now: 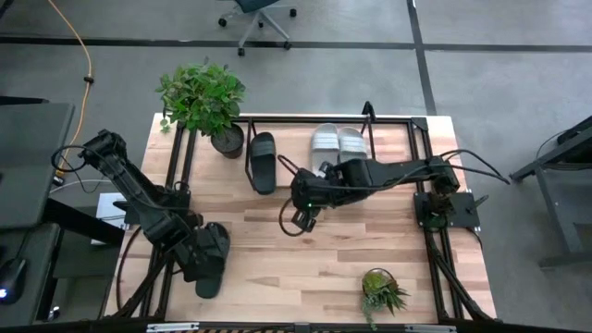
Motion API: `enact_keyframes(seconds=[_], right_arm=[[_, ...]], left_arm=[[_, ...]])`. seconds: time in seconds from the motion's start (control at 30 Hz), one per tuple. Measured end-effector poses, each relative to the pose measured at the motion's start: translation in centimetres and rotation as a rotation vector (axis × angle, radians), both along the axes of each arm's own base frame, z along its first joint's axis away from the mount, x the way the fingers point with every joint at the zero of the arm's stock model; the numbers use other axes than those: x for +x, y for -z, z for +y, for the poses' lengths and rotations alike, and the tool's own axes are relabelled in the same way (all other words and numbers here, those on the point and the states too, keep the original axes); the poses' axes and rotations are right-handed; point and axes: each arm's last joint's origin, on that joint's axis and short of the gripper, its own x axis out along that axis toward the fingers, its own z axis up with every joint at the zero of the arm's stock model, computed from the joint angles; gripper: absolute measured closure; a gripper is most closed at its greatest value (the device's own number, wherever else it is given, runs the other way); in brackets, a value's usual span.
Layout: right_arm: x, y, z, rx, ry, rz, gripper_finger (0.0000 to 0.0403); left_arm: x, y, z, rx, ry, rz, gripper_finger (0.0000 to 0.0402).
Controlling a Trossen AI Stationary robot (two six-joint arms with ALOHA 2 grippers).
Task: Pick and place slides into the shelf
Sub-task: Put the black slipper on the shelf
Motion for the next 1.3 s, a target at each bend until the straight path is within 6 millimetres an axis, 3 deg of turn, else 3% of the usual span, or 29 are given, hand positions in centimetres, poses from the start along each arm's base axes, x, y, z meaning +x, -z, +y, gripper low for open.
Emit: enact_keyframes(seconds=[0.2,0.63,0.9,1.3], right_arm=[[-0.8,0.3,0.9,-0.014,-0.018,0.063,0.0289],[-2.3,0.5,3.1,-0.111,-0.058,0.133,0.0289],[-2.8,0.4,4.2,-0.175,-0.063,0.127,0.0289],[-3.9,0.4,5.9,-0.23,-0.011,0.11,0.0289]], left_arm=[[0.0,0.6,-1.3,0.056,-0.029,-0.008,0.0284],[2.7,-1.7,-3.6,0.169,-0.048,0.003,0.0284],[4.3,-2.0,-5.4,0.307,-0.038,-0.006,0.0285],[3.9,-1.8,-6.6,0.37,-0.011,-0.034,0.0285]])
